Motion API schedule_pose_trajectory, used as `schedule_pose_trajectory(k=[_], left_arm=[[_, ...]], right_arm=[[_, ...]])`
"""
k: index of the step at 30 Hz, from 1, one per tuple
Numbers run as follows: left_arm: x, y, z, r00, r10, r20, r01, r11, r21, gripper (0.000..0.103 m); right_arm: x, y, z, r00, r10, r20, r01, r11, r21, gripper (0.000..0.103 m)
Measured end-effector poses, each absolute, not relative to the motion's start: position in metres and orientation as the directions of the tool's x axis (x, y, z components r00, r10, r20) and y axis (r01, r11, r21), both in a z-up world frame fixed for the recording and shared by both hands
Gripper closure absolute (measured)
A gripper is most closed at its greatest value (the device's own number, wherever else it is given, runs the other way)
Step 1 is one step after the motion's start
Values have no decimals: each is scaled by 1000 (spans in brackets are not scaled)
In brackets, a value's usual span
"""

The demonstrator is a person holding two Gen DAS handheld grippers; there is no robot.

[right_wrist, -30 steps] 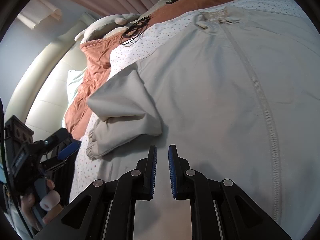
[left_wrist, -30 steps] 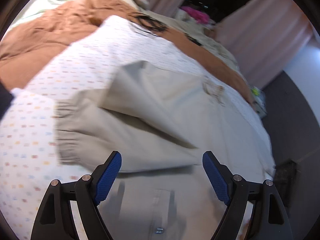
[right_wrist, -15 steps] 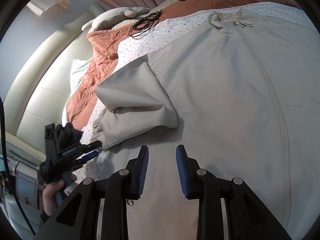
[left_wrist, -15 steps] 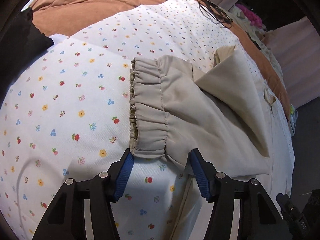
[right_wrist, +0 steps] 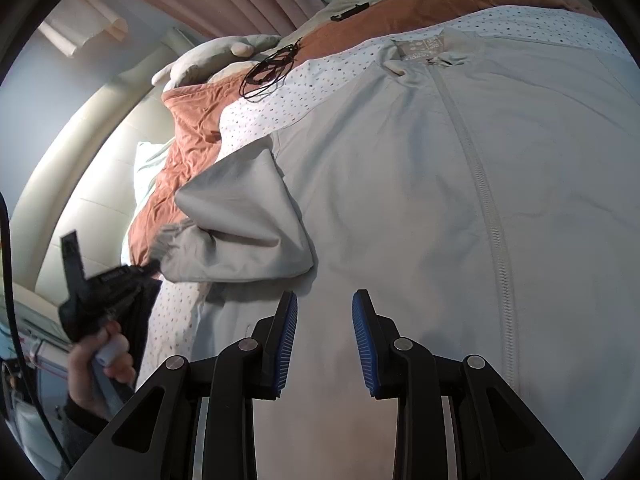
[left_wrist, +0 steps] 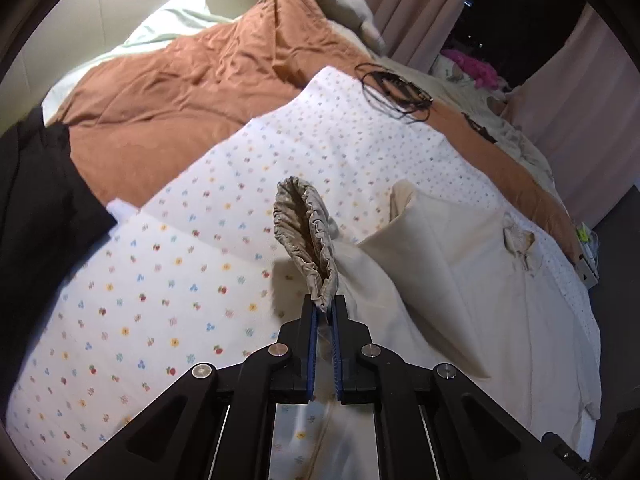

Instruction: Fold large clothes

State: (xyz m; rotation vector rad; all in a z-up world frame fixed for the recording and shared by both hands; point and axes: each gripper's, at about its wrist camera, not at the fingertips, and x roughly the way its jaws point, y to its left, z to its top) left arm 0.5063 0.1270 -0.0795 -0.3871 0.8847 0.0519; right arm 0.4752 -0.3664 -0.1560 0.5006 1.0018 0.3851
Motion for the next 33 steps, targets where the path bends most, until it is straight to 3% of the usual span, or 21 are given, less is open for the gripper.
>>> schedule_pose_trajectory(k=[9,21,33], left_arm=[[514,58,8,711,-160,-685,-47,961,-273,97],[508,-87,77,744,-301,-596,243,954,-178,97],[496,-239,42,609,-426,-670,517,853,-72,97]], right_arm=[[460,-400,-135,538,529,-656,-62,801,596,73],[446,-483,-117,629,491,-603,13,769,639,73],[424,-562,-135,675,443,-590,120,723,680,73]])
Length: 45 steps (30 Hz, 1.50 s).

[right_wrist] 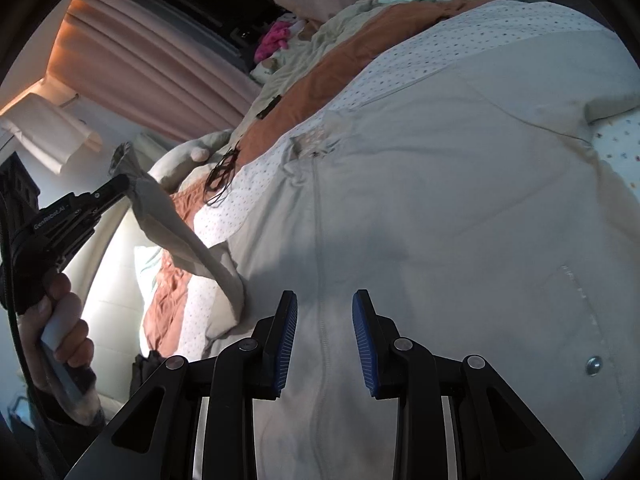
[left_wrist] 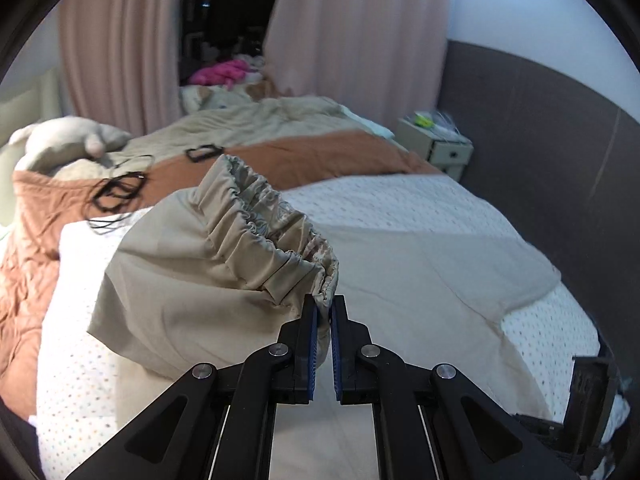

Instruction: Fold large clothes

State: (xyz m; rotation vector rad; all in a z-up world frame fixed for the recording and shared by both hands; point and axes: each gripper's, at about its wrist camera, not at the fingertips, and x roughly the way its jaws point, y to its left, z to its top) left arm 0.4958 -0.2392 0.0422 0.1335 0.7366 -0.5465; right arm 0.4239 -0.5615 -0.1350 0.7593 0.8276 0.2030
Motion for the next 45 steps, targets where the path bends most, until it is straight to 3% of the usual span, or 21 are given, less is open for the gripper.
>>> schedule_pose_trajectory(k=[4,7,9,10,11,12,14,37,40,45], left_arm=[[489,-277,17,574,-392,-719,541,840,-26,96],[485,-295,2,509,-410,-757,584,811,-47,88],[485,-297,-4,441,-455,-774,624,775,-101,73],[484,-296,-7,424,-461,-779,629,769,-113,67],[483,-294,-8,425,-456,-782,625,772,-110,51],[482,-289,-9,440,-448,-778,617,780,-100,36],[482,-273,-9,470,-441,-765,598,796,-92,29],[516,-15,-78,552,-149,-820,105,989,-109,29],[519,10,-95,536,-114,-836,73,993,-88,34],[525,37,-130,478,-61,-876,9,998,-64,54]], right_arm=[[415,-582,-145,679,423,-600,160,712,683,73],[411,-594,-153,674,415,-611,183,707,683,73],[410,-599,-157,668,413,-619,198,704,683,72],[409,-600,-160,664,412,-624,205,703,681,64],[410,-600,-162,660,408,-630,215,702,679,55],[410,-599,-163,660,405,-633,220,701,678,52],[412,-597,-166,655,408,-636,224,699,679,50],[488,-543,-195,562,427,-708,199,761,617,50],[498,-540,-202,547,424,-721,209,766,609,50],[513,-539,-216,526,421,-739,230,765,601,50]])
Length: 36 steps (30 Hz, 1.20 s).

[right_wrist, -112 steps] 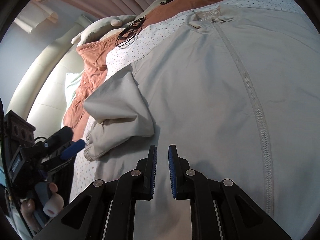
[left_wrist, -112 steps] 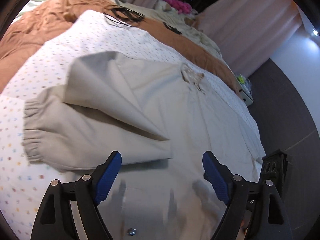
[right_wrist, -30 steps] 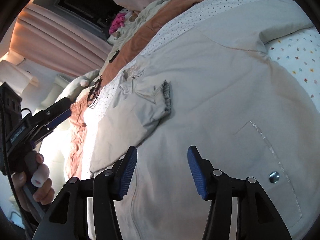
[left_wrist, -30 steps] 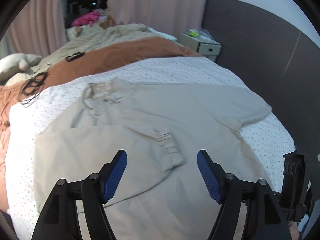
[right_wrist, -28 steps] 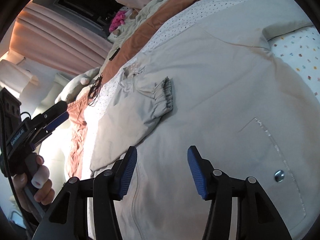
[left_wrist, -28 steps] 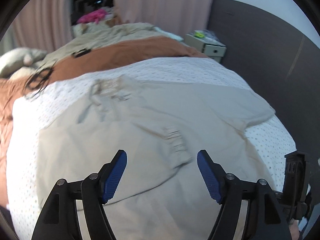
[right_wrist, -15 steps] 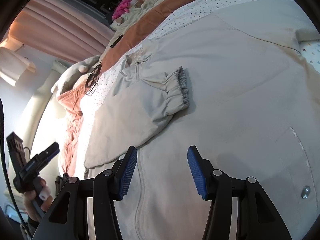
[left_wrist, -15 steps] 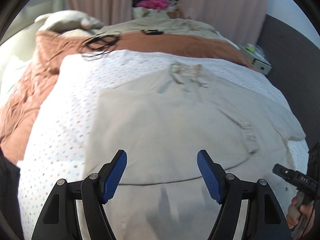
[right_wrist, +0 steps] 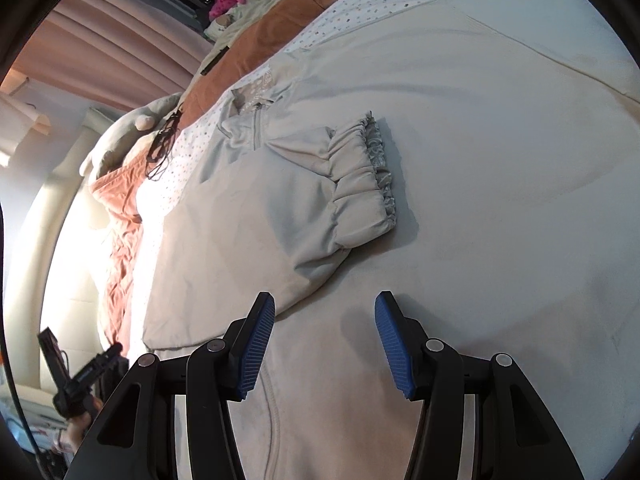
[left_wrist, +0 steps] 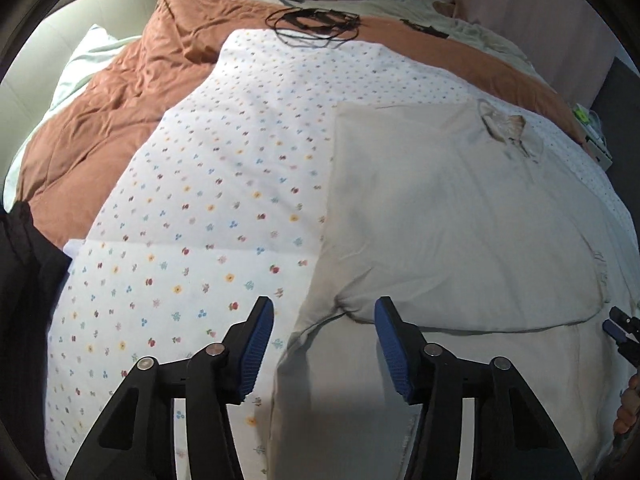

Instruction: Fold large clothes

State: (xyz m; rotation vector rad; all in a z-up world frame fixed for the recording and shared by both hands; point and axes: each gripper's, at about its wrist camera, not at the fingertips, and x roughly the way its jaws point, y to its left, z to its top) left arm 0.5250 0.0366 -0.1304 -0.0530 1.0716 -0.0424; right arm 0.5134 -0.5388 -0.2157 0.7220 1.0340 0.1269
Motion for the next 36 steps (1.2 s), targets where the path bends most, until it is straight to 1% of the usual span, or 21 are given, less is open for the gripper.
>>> schedule_pose_trajectory(k=[4,5,6,7,8,12,17,23,25,27,29,30,32,34,36], left_arm=[[532,41,-157,433,-50,-900,5,999,-54,63],[533,40,-163,424,-44,-905,6,999,-46,67],[533,40,-168,416,-38,-909,5,999,-39,72],[534,40,-174,407,-36,-913,2,999,-38,74],[536,41,-178,403,-42,-914,2,999,-45,77],[538,38,-181,429,-34,-903,10,999,-33,78],[540,36,-181,434,-13,-901,20,1000,-5,79],[538,44,-180,434,10,-901,-23,1000,0,79],[536,46,-178,430,19,-903,-39,999,3,79],[535,45,-176,421,14,-907,-53,999,-9,79],[533,43,-171,415,-5,-910,-52,998,-29,79],[531,41,-166,420,-14,-907,-46,998,-37,79],[528,36,-155,436,-28,-899,-37,998,-49,77],[524,31,-142,456,-47,-889,-29,997,-68,68],[520,23,-129,482,-71,-873,-9,996,-86,43]], right_arm=[[526,-539,-224,522,415,-745,239,768,595,51],[529,-539,-225,521,413,-747,240,769,592,54],[534,-540,-228,519,407,-751,242,773,587,61],[537,-541,-229,519,402,-755,244,776,581,65],[541,-542,-230,520,399,-755,244,777,580,72],[556,-543,-234,522,402,-752,231,782,579,86],[574,-541,-235,520,385,-762,226,799,558,87],[589,-533,-231,486,378,-788,196,832,520,87],[589,-531,-228,466,379,-800,171,848,502,85],[584,-532,-222,466,372,-803,155,859,487,77],[578,-536,-214,479,359,-801,154,864,479,56],[572,-542,-208,494,356,-793,154,862,483,50],[565,-551,-199,514,361,-778,148,856,495,47],[557,-561,-189,527,349,-775,150,859,489,47],[546,-572,-179,540,332,-773,153,865,478,46]])
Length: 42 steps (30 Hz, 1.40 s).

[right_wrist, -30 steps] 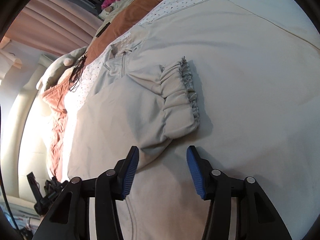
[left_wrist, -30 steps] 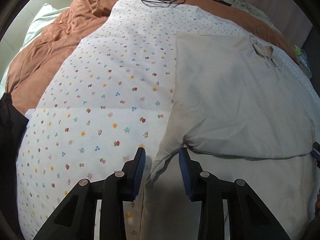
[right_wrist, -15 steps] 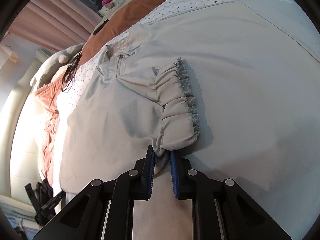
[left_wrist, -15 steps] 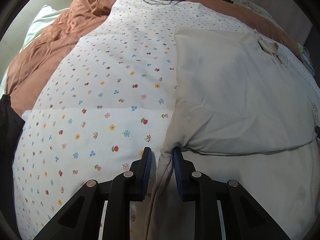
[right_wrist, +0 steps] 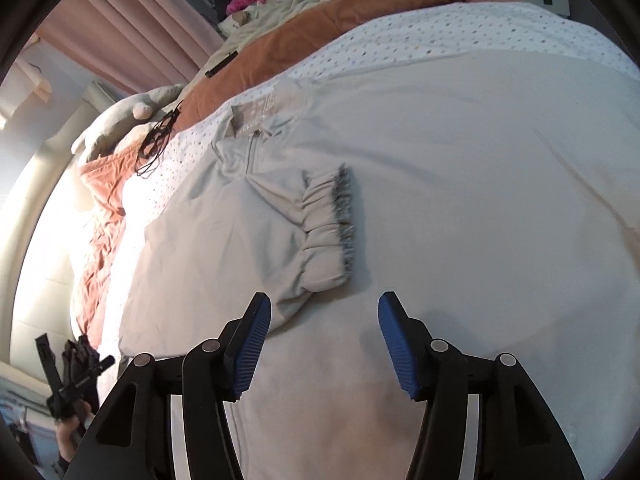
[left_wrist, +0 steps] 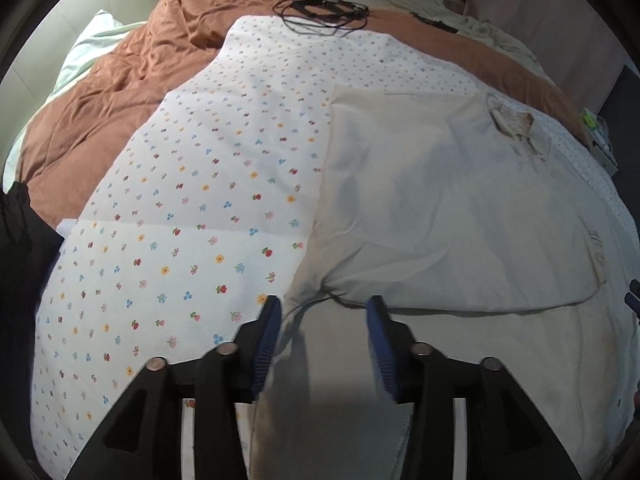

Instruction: Fold large clothes

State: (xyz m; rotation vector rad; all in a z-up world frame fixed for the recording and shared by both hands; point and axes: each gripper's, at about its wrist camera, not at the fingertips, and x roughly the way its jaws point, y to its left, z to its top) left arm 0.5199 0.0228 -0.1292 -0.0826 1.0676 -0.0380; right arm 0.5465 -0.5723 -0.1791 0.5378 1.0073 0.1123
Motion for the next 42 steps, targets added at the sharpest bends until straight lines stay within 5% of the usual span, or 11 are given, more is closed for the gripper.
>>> schedule_pose_trajectory(k=[3,6,24,42], left_arm=[[510,5,-109,533,-97,-840,39,995,-91,29],[501,-15,-92,571,-130,-810,86,991,-98,28],[459,-154,-12,695,-320,-644,308,942,-136,28],[450,-299,-4,619,-396,-678,495,867,-54,28]], right_arm=[[533,-588,-167,558,316,-767,155,868,471,37],[515,-606,-154,587,286,-757,164,874,457,30],[416,-738,-107,700,45,-712,330,864,380,29],[373,-876,-133,681,-74,-728,487,789,375,29]])
